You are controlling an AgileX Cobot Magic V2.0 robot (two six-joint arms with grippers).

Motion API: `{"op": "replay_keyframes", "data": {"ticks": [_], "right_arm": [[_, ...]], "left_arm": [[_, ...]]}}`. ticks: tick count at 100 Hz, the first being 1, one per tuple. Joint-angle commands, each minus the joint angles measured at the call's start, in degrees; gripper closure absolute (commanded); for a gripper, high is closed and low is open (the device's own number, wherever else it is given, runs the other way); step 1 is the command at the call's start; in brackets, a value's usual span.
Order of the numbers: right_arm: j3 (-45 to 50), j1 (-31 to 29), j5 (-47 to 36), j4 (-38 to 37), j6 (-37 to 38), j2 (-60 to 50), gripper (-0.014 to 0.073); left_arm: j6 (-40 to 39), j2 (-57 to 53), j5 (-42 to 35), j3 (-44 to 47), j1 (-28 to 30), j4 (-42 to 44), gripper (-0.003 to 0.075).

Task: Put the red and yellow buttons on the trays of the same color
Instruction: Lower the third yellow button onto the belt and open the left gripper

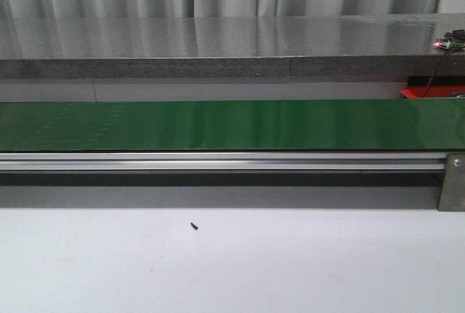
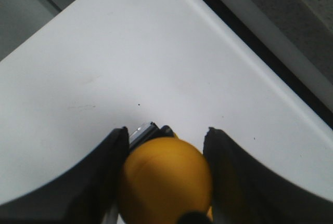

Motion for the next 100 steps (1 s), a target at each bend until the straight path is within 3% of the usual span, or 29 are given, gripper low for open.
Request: {"op": "replay_keyframes", "data": {"ticks": [1,50,75,100], "right_arm": [[-1.43,0.15,-3.55,0.01,-0.05,-0.07,0.0652],[-1.43,0.15,-3.55,0.01,-0.05,-0.07,0.0652],[-1.43,0.15,-3.55,0.01,-0.05,-0.07,0.0652],[-1.43,0.15,-3.55,0.01,-0.05,-0.07,0.0652]], "left_arm": [[2.81,-6.18,-0.51,-1.90,-1.47,-0.38,0.0437],[5.41,-12.46,3.99,-0.26,-13.28,-1.49,0.0437],[5.95,-22.22,2.40,9.99,-13.37,-1.38,0.0437],[7.17,-30.69,-6.14,25.97,-14.37,-1.25,0.0437]]}}
